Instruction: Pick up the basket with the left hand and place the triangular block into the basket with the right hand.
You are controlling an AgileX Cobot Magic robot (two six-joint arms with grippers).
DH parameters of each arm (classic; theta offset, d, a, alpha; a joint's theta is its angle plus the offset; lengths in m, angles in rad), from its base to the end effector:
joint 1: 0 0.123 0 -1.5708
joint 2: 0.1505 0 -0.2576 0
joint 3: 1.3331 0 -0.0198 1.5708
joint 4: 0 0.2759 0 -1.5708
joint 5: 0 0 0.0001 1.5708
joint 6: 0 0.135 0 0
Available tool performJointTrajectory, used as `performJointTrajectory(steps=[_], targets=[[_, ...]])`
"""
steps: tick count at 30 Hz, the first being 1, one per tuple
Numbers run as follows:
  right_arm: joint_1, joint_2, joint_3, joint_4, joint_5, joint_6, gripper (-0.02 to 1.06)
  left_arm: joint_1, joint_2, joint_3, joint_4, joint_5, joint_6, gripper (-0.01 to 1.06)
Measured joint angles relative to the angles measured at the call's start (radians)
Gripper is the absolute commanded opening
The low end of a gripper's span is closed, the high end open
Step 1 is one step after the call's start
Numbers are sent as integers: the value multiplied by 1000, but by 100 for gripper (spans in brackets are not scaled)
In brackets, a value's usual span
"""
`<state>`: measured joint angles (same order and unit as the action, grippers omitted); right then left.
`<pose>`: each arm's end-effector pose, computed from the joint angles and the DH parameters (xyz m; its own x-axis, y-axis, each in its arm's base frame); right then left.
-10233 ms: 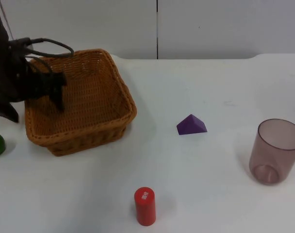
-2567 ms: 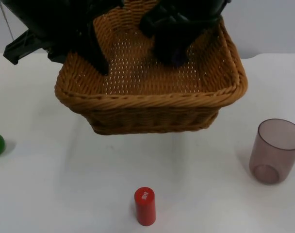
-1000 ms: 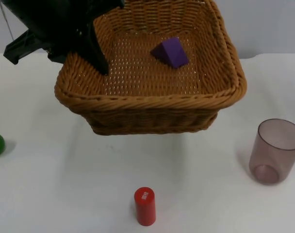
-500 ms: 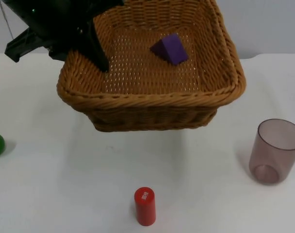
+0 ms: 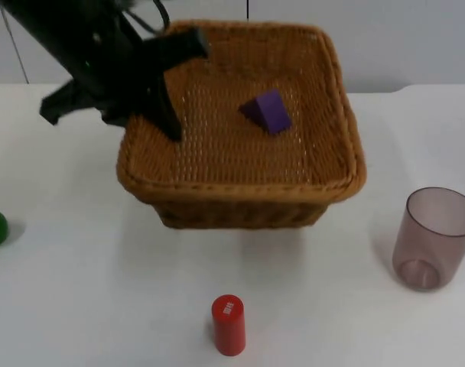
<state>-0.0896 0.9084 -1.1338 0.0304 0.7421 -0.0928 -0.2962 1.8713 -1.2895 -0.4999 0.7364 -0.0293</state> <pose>0.2522 -0.0199 0.3950 -0.4185 -0.0330 -0.9076 0.0415 0.9976 -0.0554 0.3839 -0.1626 0.1238 -0.9650 -0.1035 -0.2410 0.0103 0.9032 -0.4291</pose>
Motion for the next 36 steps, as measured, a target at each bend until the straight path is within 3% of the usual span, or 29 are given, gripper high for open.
performJointTrajectory(steps=[12,23,36], targets=[[0,0,0,0,0,-8,105,23,243,-167,-141,-24,157,0],[0,0,0,0,0,-20,105,63,334,-172,-183,-93,205,0],[0,0,0,0,-18,-31,105,68,380,-172,-187,-94,250,0]])
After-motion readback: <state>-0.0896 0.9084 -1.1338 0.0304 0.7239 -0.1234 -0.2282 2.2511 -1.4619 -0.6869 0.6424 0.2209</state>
